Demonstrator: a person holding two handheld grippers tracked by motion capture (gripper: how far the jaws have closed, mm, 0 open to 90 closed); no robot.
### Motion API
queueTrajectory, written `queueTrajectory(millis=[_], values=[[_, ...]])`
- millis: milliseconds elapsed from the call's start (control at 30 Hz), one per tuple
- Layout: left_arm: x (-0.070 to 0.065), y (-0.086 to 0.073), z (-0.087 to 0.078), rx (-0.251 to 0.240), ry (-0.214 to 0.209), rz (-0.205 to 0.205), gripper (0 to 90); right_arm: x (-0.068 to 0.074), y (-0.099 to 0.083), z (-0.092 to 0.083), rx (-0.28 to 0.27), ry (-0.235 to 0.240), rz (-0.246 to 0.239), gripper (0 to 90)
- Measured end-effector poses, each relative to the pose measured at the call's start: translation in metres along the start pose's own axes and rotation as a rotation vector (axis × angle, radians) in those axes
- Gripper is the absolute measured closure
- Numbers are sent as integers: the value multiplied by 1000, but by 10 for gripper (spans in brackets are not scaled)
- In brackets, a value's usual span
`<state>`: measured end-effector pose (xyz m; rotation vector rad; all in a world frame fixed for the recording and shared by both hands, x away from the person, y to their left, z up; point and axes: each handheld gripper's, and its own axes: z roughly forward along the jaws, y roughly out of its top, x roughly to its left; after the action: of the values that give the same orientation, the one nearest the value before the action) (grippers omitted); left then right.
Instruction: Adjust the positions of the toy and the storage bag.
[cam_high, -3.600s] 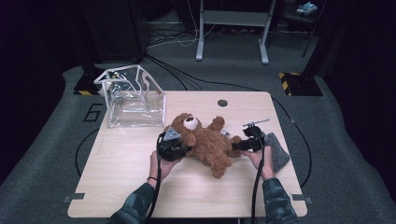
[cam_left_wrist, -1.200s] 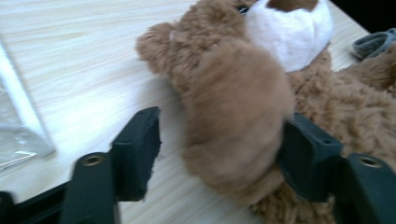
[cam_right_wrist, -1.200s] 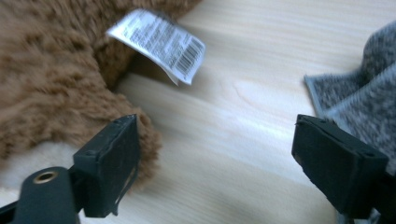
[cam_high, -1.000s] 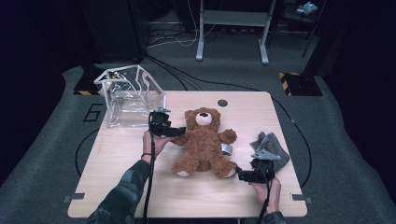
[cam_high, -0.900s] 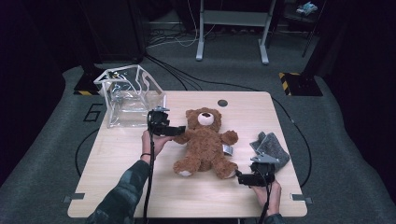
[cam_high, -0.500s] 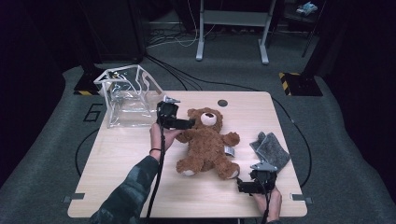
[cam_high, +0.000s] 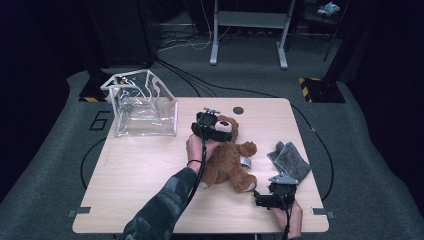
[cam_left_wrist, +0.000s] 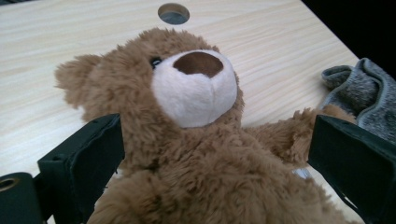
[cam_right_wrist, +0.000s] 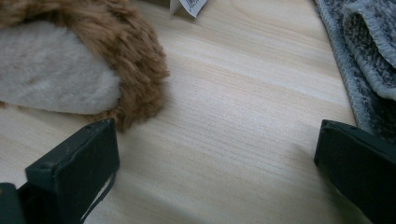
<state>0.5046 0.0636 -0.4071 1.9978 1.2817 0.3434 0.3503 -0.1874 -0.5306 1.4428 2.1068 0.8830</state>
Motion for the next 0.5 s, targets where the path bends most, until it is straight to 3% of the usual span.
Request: queueTrajectory(millis=[200, 300, 500], values=[[-4, 2, 17, 43, 30, -41, 1, 1, 1, 1, -5, 4, 5, 0], [-5, 1, 25, 50, 46, -25, 0, 1, 1, 1, -5, 4, 6, 0], [-3, -7, 42, 67, 89, -48, 0, 1, 1, 1, -8, 1, 6, 0]])
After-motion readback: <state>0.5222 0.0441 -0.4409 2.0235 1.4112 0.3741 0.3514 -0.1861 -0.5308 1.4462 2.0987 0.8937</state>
